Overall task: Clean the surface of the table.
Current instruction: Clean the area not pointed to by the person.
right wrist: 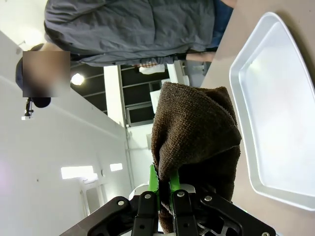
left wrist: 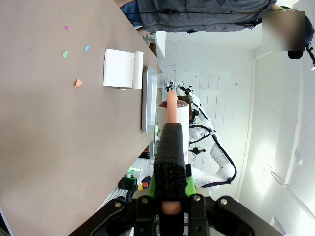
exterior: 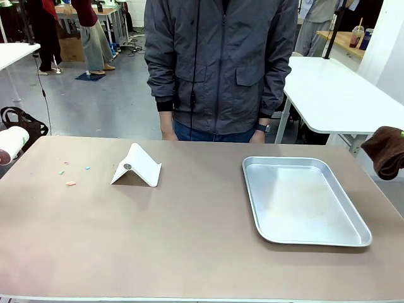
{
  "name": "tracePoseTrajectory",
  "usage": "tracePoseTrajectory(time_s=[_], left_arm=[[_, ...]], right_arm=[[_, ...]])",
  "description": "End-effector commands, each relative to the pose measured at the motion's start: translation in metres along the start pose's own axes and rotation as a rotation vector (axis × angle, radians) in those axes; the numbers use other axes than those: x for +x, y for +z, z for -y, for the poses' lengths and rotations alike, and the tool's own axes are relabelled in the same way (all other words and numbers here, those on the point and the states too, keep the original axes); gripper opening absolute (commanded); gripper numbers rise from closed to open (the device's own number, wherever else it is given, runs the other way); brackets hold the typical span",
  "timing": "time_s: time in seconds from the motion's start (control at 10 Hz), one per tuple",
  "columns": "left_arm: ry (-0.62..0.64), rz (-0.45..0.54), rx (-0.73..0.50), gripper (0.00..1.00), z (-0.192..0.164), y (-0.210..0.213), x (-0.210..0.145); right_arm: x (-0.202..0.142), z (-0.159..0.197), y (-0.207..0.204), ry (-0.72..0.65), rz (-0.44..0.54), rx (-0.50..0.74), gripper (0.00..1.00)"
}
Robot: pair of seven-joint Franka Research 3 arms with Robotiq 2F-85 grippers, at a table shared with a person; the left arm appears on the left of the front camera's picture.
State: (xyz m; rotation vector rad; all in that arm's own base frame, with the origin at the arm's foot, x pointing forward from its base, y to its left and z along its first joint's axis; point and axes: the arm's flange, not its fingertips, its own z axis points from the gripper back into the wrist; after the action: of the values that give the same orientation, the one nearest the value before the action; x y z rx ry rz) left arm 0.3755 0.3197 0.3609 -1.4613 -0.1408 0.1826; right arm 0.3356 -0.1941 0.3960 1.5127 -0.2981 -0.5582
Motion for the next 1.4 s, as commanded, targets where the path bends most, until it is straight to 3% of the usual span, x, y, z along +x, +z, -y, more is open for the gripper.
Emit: tracePoseTrajectory(time_s=[0.0, 0.8, 1.0, 1.3], left_arm=[[-0.017, -0.012, -0.009, 0.19, 0.003, 0.000, -0.004], [0.000, 0.000, 0.000, 0.22, 0.000, 0.000, 0.000], [-0.067, 0.090, 0.135, 0.22, 0.003, -0.007, -0.001], [-0.070, 0.101, 0.292, 0.22, -0.004, -0.019, 0.002]], right_arm=[[-0.001, -0.006, -0.001, 0.010, -0.010, 0.008, 0.09], [-0.001, -0.006, -0.001, 0.010, -0.010, 0.008, 0.09], [-0.001, -0.006, -0.001, 0.010, -0.010, 0.008, 0.09], [-0.001, -0.006, -0.001, 0.010, -0.010, 0.008, 0.09]])
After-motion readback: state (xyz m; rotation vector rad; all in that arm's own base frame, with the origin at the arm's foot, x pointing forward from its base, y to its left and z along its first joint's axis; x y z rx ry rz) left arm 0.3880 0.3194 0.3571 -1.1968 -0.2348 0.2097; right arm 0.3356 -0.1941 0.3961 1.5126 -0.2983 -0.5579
